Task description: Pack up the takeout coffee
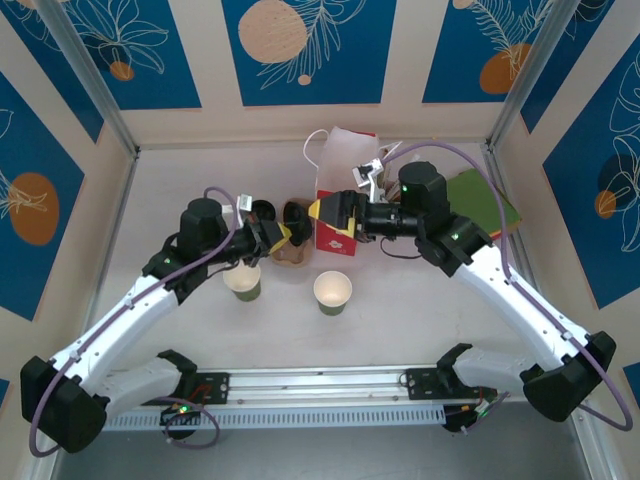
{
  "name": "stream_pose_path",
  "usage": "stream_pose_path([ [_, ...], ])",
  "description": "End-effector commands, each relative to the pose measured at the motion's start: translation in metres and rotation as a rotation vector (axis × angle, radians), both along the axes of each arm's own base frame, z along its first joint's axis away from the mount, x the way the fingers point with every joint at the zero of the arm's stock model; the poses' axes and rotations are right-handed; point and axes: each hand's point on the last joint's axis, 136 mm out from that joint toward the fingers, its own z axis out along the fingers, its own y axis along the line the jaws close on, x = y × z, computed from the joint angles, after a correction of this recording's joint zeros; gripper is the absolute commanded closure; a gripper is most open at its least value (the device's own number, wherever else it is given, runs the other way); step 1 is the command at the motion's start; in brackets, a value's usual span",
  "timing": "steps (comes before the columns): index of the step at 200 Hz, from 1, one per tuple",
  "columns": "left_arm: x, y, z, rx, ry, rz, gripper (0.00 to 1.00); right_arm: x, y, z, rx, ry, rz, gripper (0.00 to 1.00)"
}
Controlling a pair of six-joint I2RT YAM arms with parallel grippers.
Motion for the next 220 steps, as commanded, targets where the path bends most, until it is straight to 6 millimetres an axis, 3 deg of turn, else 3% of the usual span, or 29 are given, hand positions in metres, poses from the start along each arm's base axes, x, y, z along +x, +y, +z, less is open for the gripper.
stream_pose_path([
  [1,0.004,-0.004,0.024,-0.121,-0.037,-0.036,1.00,0.001,0.006,0.009,0.088,0.053,0.020,0.02],
  [62,0.005,0.004,0.041,-0.227,-0.046,-0.045,1.00,0.010,0.014,0.004,0.201,0.157,0.039,0.06],
  [143,-0.003,0.007,0.050,-0.274,-0.061,-0.059,0.99,0.018,0.026,0.010,0.293,0.231,0.092,0.05],
  [220,-0.004,0.008,0.054,-0.282,-0.063,-0.057,0.99,0.021,0.038,0.001,0.291,0.277,0.111,0.08],
])
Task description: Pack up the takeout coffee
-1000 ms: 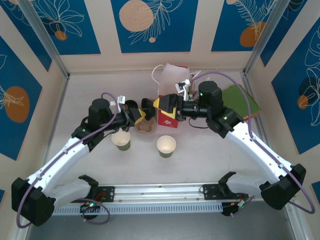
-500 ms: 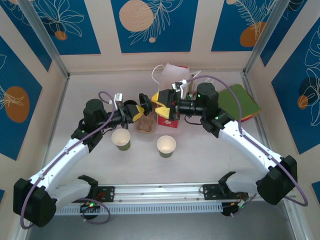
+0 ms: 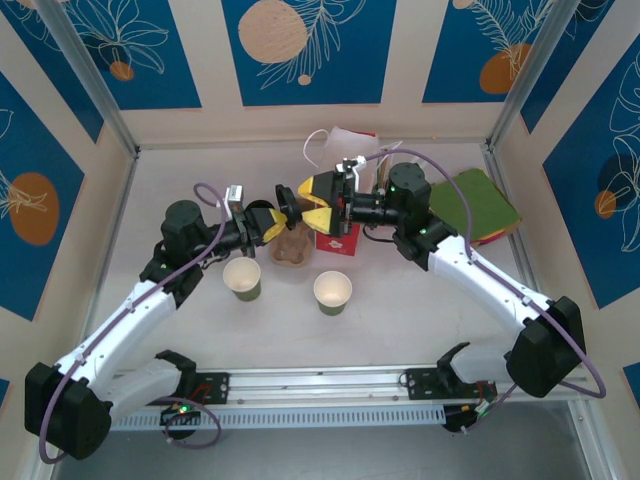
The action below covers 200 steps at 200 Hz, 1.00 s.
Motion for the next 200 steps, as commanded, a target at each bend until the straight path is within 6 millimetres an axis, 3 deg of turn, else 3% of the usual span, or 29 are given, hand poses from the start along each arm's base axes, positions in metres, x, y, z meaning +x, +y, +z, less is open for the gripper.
stream_pose_path([
  [1,-0.006,0.002,0.012,-0.026,-0.040,-0.016,0.99,-0.005,0.006,-0.002,0.015,0.009,0.037,0.08],
  [46,-0.004,0.002,0.014,-0.034,-0.047,-0.010,0.99,-0.006,0.012,-0.006,0.011,0.023,0.058,0.08],
  [135,-0.004,0.004,0.014,-0.037,-0.046,-0.003,0.99,-0.004,0.018,-0.008,0.026,0.035,0.071,0.20],
  [200,-0.005,0.004,0.011,-0.025,-0.036,-0.001,0.99,-0.006,0.021,-0.009,0.015,0.027,0.089,0.19],
])
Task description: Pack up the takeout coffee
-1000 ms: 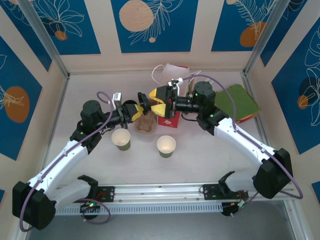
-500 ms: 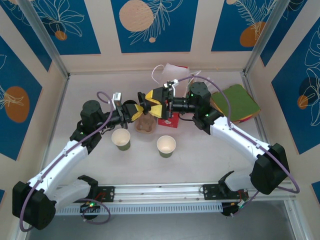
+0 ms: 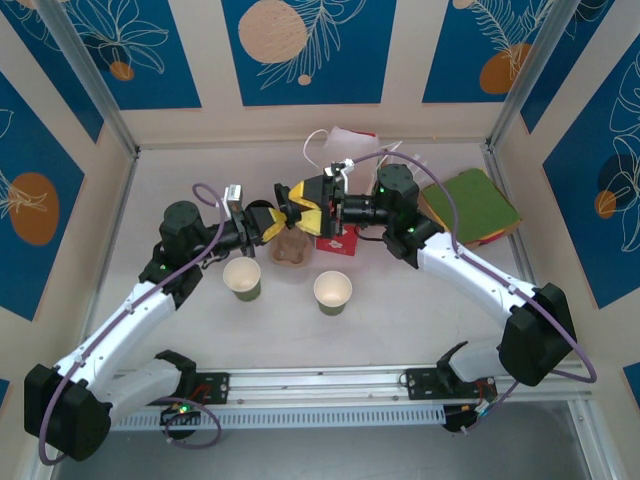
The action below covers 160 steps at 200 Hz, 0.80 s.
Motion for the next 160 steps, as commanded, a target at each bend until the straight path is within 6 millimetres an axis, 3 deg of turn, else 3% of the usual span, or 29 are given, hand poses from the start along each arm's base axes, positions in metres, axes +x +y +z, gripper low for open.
stream_pose_path([
  [1,-0.004,0.004,0.007,-0.009,-0.032,-0.003,0.99,-0.006,0.004,0.000,-0.002,-0.010,0.033,0.19],
  [112,-0.006,0.004,0.004,0.011,-0.026,-0.009,0.96,-0.007,0.005,0.003,0.007,-0.018,0.038,0.29],
  [136,-0.006,0.004,0.003,0.012,-0.027,-0.006,0.82,-0.005,0.001,0.004,0.003,-0.023,0.022,0.29],
  [152,-0.005,0.006,0.003,0.013,-0.030,0.003,0.65,-0.004,-0.004,0.004,-0.009,-0.029,0.008,0.29],
  [160,-0.005,0.008,0.003,0.015,-0.028,0.009,0.63,-0.004,-0.007,0.005,-0.016,-0.035,-0.001,0.29],
])
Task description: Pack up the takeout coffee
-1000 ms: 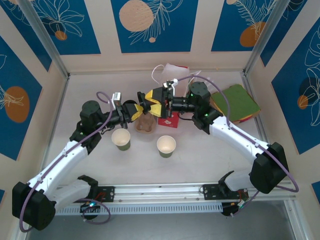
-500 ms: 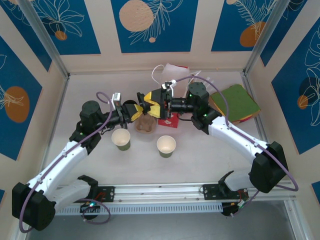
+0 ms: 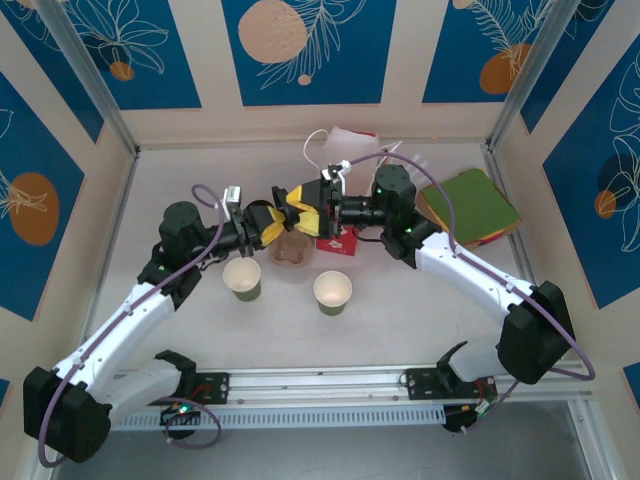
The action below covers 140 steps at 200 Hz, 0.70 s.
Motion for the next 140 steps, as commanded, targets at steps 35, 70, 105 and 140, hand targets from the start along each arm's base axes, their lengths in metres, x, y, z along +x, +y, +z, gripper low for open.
stream_pose_path([
  [35,-0.004,0.018,-0.004,0.087,-0.020,0.051,0.40,-0.001,-0.025,0.000,-0.085,-0.068,-0.056,0.29],
  [70,-0.008,0.038,-0.023,0.303,0.002,0.122,0.26,-0.006,-0.042,-0.017,-0.217,-0.125,-0.080,0.29],
  [105,-0.012,0.051,-0.038,0.434,0.037,0.139,0.04,-0.010,-0.059,-0.036,-0.344,-0.182,-0.107,0.30],
  [140,-0.018,0.065,-0.043,0.595,0.033,0.165,0.00,-0.018,-0.077,-0.062,-0.493,-0.243,-0.124,0.29],
])
